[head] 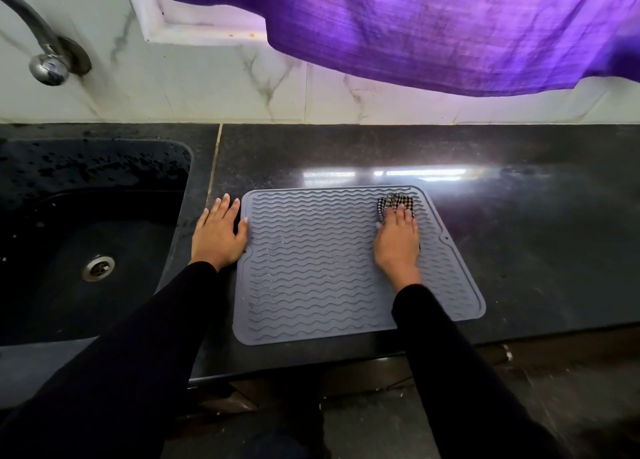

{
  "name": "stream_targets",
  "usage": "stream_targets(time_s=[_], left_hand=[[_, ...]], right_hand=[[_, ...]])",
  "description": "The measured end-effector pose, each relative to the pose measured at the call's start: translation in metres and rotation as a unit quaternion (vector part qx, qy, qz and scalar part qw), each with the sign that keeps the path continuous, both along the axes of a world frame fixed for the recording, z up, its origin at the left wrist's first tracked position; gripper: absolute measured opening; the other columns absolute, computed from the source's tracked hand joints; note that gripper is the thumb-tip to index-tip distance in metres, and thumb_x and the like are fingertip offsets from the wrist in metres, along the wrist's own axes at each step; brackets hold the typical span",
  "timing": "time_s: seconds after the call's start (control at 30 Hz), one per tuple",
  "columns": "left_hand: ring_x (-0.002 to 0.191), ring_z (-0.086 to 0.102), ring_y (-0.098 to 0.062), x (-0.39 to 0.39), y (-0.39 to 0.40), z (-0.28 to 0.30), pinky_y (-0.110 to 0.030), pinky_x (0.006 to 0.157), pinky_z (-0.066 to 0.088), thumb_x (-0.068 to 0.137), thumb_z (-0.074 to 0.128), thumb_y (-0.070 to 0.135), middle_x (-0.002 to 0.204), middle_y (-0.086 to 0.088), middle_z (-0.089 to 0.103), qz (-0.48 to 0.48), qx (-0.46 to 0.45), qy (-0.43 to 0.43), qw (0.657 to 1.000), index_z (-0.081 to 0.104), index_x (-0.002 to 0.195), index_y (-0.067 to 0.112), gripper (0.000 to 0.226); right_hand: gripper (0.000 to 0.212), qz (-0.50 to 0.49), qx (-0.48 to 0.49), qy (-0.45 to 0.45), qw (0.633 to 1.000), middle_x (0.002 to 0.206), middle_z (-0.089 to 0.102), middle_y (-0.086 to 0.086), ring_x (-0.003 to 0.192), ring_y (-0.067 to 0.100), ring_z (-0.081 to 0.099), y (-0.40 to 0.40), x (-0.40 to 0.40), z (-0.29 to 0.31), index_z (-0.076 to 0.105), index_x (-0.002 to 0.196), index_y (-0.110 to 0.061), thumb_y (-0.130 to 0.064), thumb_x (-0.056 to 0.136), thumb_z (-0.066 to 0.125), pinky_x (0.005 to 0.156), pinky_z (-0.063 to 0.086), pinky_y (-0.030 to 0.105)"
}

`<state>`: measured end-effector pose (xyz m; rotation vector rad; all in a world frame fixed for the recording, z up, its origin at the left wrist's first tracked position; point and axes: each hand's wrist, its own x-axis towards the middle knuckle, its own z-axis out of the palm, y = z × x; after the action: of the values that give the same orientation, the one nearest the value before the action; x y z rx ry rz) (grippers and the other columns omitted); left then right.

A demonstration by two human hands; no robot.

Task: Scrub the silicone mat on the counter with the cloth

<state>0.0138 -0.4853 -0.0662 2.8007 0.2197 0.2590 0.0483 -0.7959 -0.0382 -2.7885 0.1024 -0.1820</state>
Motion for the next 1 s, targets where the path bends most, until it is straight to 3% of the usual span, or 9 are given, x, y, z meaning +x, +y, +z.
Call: stream_targets(time_s=[0.07,0.23,0.37,0.47,0.53,0.67,0.77,0.87,1.0], left_hand=[[0.143,0.014,-0.02,0.0,0.0,-0.001,-0.038,0.117,0.007,0.096,0.024,0.042,0.154,-0.008,0.022,0.0,-0.001,-0.004,1.0,0.029,0.144,0.013,0.056],[0.144,0.013,-0.019,0.0,0.0,-0.001,-0.037,0.117,0.006,0.098,0.03,0.037,0.154,-0.007,0.021,0.004,0.0,-0.001,1.0,0.029,0.144,0.014,0.052],[0.144,0.013,-0.019,-0.001,0.0,0.0,-0.037,0.117,0.007,0.098,0.03,0.038,0.154,-0.008,0.021,0.002,0.001,0.0,1.0,0.029,0.144,0.013,0.052],[0.144,0.013,-0.02,-0.001,0.001,0.001,-0.038,0.117,0.007,0.098,0.028,0.039,0.154,-0.008,0.021,-0.003,-0.001,0.006,1.0,0.029,0.144,0.012,0.053],[0.144,0.014,-0.021,-0.002,0.001,0.0,-0.039,0.117,0.008,0.098,0.028,0.039,0.154,-0.009,0.021,-0.006,0.001,0.006,1.0,0.029,0.144,0.011,0.054],[0.143,0.015,-0.022,-0.002,0.001,0.0,-0.04,0.116,0.009,0.097,0.026,0.04,0.154,-0.01,0.022,-0.004,0.0,0.004,1.0,0.03,0.144,0.011,0.056],[0.143,0.016,-0.023,-0.001,0.001,0.0,-0.041,0.116,0.009,0.096,0.026,0.04,0.153,-0.011,0.023,-0.006,0.002,0.001,1.0,0.03,0.143,0.01,0.056],[0.143,0.016,-0.022,-0.001,0.001,-0.001,-0.04,0.116,0.009,0.093,0.021,0.045,0.154,-0.01,0.023,-0.001,0.002,0.003,1.0,0.03,0.144,0.011,0.062],[0.143,0.014,-0.02,0.0,0.001,0.0,-0.039,0.117,0.008,0.088,0.017,0.049,0.154,-0.008,0.021,0.002,0.0,0.009,1.0,0.029,0.144,0.013,0.067]], right_hand=[[0.054,0.026,-0.045,-0.009,0.999,0.155,0.016,0.014,0.144,0.026,0.013,-0.004,0.0,-0.011,0.022,0.146,-0.007,-0.033,0.099,0.029,0.118,0.007,0.036],[0.06,0.053,-0.02,0.014,0.998,0.156,0.018,0.007,0.143,0.023,0.017,-0.019,0.005,-0.007,0.024,0.146,-0.014,-0.044,0.096,0.036,0.116,0.011,0.035],[0.041,0.02,0.18,0.015,0.983,0.145,0.042,0.001,0.134,0.019,0.038,-0.027,0.012,0.002,0.046,0.136,-0.02,-0.026,0.095,0.048,0.11,0.029,0.036],[0.032,-0.098,0.544,0.033,0.833,0.116,0.064,0.01,0.101,0.02,0.061,-0.045,0.022,0.028,0.056,0.125,-0.008,-0.015,0.095,0.049,0.088,0.049,0.029],[0.032,-0.169,0.613,-0.006,0.772,0.106,0.066,0.01,0.089,0.018,0.062,-0.061,0.025,0.041,0.056,0.125,-0.006,-0.014,0.096,0.047,0.077,0.054,0.027],[0.035,-0.16,0.329,-0.074,0.928,0.129,0.058,0.008,0.119,0.027,0.053,-0.069,0.006,0.049,0.054,0.129,-0.02,-0.024,0.094,0.049,0.104,0.041,0.038],[0.045,-0.048,0.16,-0.003,0.986,0.147,0.039,0.01,0.135,0.026,0.036,-0.044,-0.011,0.018,0.038,0.141,-0.016,-0.029,0.098,0.042,0.111,0.026,0.036],[0.06,-0.003,-0.034,0.024,0.999,0.158,0.003,0.008,0.146,0.022,0.001,-0.032,-0.012,-0.011,0.01,0.149,-0.014,-0.04,0.098,0.029,0.116,0.0,0.037],[0.062,-0.005,-0.019,0.062,0.998,0.158,-0.002,0.005,0.145,0.02,-0.002,-0.039,-0.004,-0.014,0.005,0.149,-0.017,-0.043,0.098,0.029,0.117,0.001,0.038]])
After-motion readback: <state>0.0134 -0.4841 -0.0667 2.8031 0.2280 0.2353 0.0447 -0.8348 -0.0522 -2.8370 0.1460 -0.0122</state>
